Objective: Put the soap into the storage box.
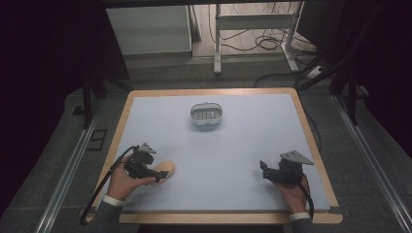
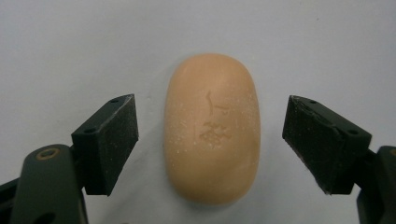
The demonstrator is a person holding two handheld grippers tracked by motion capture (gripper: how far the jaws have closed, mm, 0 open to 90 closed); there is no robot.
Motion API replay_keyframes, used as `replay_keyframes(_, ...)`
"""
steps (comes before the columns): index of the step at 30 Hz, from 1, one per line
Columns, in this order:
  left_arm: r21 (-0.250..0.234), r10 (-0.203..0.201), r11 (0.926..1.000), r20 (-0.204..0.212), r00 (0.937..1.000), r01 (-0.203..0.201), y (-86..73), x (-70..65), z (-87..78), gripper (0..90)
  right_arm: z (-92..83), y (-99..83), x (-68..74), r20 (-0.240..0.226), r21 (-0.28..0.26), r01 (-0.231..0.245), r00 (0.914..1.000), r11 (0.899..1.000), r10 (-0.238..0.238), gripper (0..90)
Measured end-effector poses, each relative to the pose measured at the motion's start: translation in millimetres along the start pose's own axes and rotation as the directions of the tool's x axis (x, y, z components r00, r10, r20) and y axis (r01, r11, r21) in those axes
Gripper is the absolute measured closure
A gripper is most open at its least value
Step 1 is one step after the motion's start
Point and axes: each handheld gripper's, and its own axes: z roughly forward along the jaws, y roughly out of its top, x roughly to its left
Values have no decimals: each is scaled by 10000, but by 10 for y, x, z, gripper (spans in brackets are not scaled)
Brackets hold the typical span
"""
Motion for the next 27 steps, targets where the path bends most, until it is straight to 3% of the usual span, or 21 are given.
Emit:
replay_keyframes(6, 460, 132, 9989, -202, 9997, -122, -2, -31, 116, 189, 1, 0, 2, 24, -3, 22, 10000, 10000, -22, 93)
replay_keyframes(16, 840, 248, 9962, -409, 9989, -213, -6, -81, 224, 233, 5, 0, 8, 80, 22, 60, 9999, 10000, -60, 94)
replay_keyframes(27, 929, 361, 9952, -695, 9969, -295, -15, -108, 249, 325, 2, 0, 10, 125, 19, 53, 9999, 10000, -53, 93)
